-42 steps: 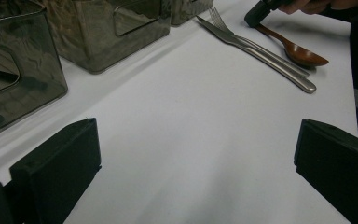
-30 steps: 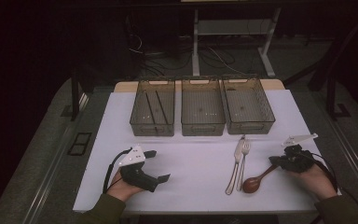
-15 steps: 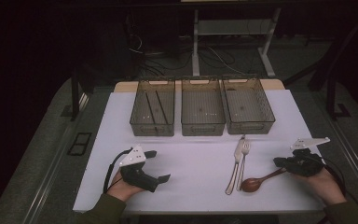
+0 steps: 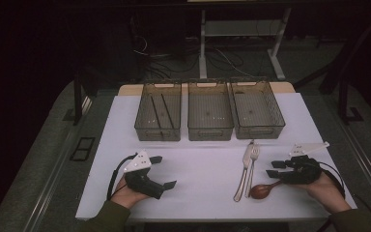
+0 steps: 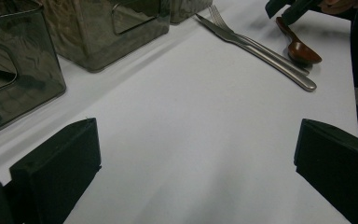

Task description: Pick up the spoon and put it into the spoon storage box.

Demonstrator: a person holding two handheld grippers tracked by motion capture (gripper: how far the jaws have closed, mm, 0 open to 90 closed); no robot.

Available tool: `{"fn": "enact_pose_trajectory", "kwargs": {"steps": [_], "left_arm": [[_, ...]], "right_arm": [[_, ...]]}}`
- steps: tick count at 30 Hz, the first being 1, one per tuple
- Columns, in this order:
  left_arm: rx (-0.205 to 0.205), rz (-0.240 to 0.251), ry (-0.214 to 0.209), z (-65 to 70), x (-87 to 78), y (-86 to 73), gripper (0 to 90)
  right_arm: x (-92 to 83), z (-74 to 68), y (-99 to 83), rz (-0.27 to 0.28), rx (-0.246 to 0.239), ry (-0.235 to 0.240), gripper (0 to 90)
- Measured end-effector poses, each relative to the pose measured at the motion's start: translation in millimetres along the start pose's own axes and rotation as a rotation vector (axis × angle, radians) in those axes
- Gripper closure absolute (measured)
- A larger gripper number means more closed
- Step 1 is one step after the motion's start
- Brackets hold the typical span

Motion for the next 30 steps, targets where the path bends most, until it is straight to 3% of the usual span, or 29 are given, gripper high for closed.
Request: {"fn": "enact_pose_trajectory", "kwargs": {"steps": [16,30], "left_arm": [[-0.001,-0.001,-0.001,0.8,0.4,-0.1,0.0],[-0.001,-0.003,0.000,1.0,0.4,-0.1,0.0]], "right_arm": [[18.0,-29.1,-0.6,-0.058,-0.105,0.141,44.4],[21.8,-37.7,-6.0,-0.107,-0.170,0.190,43.9]]}}
Point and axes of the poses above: each handheld gripper's, and its own axes: x roughly forward along the jaws, y roughly out of its top, z roughly to its right, the point moved 2 cm from there along x, roughly forward along the jaws, and after that the axes turned 6 degrees about z, right-handed, at the moved point
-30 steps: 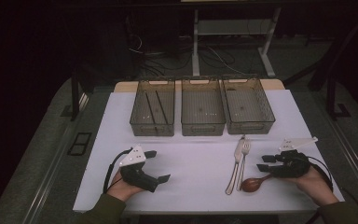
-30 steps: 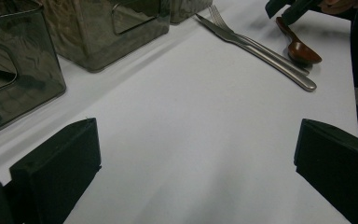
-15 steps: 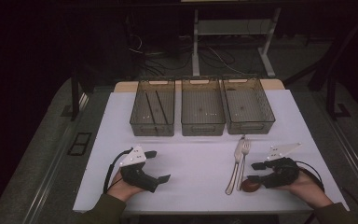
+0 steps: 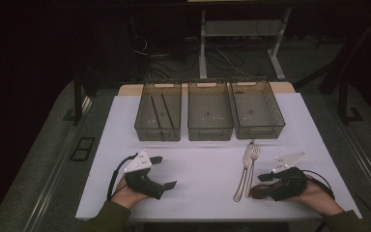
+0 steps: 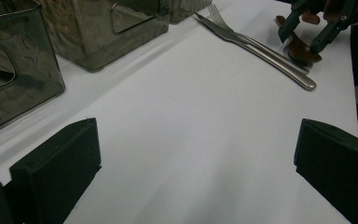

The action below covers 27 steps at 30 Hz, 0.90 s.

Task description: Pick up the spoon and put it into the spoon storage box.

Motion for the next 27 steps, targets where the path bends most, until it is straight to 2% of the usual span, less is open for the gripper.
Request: {"fn": "enact_pose_trajectory", "kwargs": {"steps": [9,13,21,27], "left_arm": [[0.004,-0.001,0.001,0.0,0.0,0.1,0.0],[0.005,0.000,0.000,-0.3,-0.5,0.1,0.0],[0.005,0.000,-0.001,-0.4,-0.4,0.1,0.0],[0.001,0.000,0.000,0.1,0.0,0.0,0.0]], "right_arm": [[0.8,-2.8,-5.6,-0.033,-0.031,0.011,43.7],[0.3,-4.0,-6.7,-0.038,-0.050,0.028,46.3],[-4.5,-2.8,-10.3,-0.051,-0.080,0.052,59.9],[-8.1,0.0,-12.9,-0.051,-0.065,0.078,67.4]]}}
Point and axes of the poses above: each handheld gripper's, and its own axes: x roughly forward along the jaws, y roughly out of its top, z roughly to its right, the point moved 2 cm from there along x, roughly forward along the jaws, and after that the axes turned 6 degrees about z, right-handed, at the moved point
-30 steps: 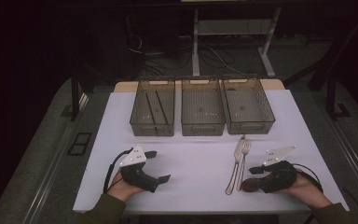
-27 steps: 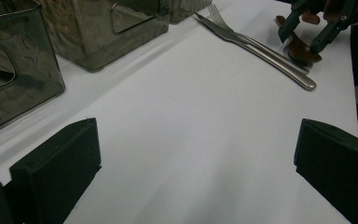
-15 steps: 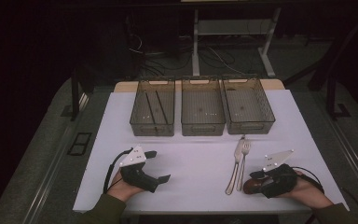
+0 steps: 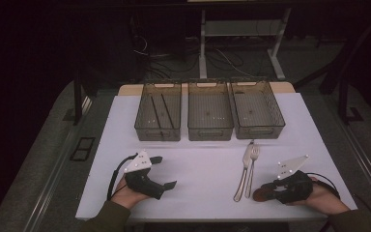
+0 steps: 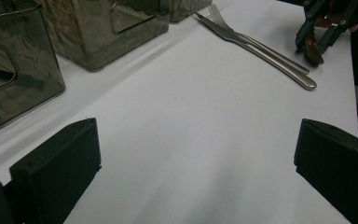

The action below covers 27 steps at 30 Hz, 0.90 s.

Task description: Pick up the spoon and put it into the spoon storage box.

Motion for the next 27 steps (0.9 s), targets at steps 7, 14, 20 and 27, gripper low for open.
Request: {"fn": "enact_pose_trajectory", "kwargs": {"steps": [7,14,20,27], "left_arm": [[0.000,0.000,0.000,-0.1,0.0,-0.1,0.0],[0.000,0.001,0.000,-0.5,-0.4,0.0,0.0],[0.000,0.002,-0.001,-0.5,-0.1,-0.1,0.0],[0.003,-0.004,-0.005,0.3,1.8,-0.8,0.0]], "right_arm": [[-3.9,3.0,-0.5,0.015,0.017,0.029,77.5],[-5.1,3.9,1.9,0.038,0.021,0.035,83.3],[-7.4,6.8,3.5,0.050,0.028,0.004,83.4],[-13.9,11.4,6.9,0.096,0.055,-0.025,83.4]]}}
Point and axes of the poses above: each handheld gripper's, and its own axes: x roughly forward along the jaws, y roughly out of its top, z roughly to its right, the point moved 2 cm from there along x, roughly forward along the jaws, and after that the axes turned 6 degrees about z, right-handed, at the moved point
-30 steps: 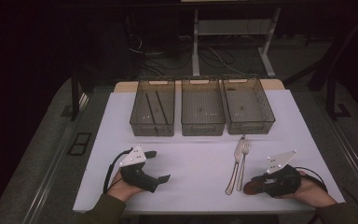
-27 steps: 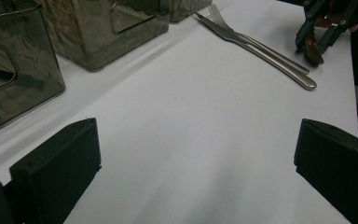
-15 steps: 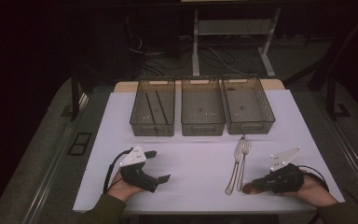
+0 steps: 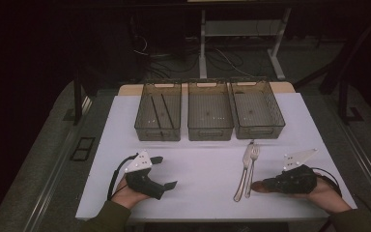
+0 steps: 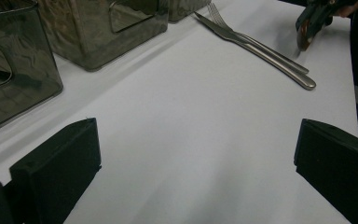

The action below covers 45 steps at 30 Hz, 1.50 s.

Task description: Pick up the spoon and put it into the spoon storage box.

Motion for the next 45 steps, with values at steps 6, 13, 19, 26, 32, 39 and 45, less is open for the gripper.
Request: {"fn": "enact_pose_trajectory", "kwargs": {"steps": [6,13,19,26,32,39,45], "left_arm": [[-0.002,0.001,0.004,-0.9,-0.5,0.1,0.0],[-0.003,0.006,0.008,-2.7,-2.4,0.3,0.0],[-0.004,-0.001,0.008,-2.5,-2.2,0.0,0.0],[-0.009,0.001,0.012,-3.1,-3.3,0.0,0.0],[-0.006,0.001,0.014,-3.0,-3.9,0.0,0.0],[-0.003,0.002,0.015,-3.1,-4.4,0.1,0.0],[-0.004,0.004,0.015,-3.0,-4.5,0.4,0.0]], "right_arm": [[-3.8,4.5,5.9,0.040,0.008,-0.050,83.5],[-5.3,9.7,13.7,0.067,0.021,-0.097,83.5],[-6.1,13.9,22.0,0.095,0.031,-0.148,83.5],[-5.8,18.0,33.3,0.127,0.051,-0.186,83.5],[-2.6,20.6,47.4,0.158,0.053,-0.208,83.5],[2.5,20.6,61.5,0.192,0.056,-0.216,83.4],[6.2,22.5,72.4,0.218,0.055,-0.227,83.4]]}}
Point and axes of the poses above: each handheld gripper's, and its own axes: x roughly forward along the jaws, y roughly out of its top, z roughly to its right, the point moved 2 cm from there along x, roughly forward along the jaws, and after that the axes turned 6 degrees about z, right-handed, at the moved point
